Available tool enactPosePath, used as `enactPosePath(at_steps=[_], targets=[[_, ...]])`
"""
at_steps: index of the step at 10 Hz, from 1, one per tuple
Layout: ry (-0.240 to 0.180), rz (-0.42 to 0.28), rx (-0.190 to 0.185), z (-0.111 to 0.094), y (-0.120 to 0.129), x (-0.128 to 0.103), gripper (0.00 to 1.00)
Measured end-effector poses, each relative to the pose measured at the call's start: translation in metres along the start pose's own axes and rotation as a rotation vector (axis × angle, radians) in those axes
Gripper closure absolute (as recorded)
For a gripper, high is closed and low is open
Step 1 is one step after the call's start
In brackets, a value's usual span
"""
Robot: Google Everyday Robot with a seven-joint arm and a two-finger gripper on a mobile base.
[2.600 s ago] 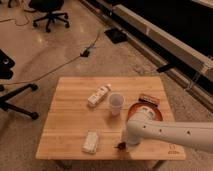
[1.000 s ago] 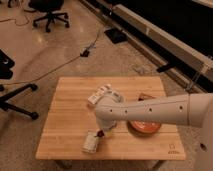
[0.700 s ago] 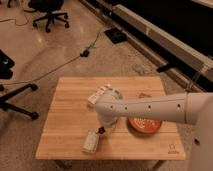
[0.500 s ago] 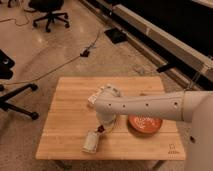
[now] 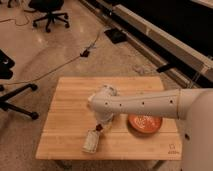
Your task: Place the pepper on the white sponge
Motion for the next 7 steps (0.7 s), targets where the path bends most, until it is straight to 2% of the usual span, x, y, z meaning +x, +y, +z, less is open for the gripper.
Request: enactPosePath(at_steps=[3,7], targets=[[-0.021,0.003,-0.006,-0.002,0.004,-0.003,0.84],[-0.078,-0.041,-0.017,-0.015,0.01,-0.03,0.84]])
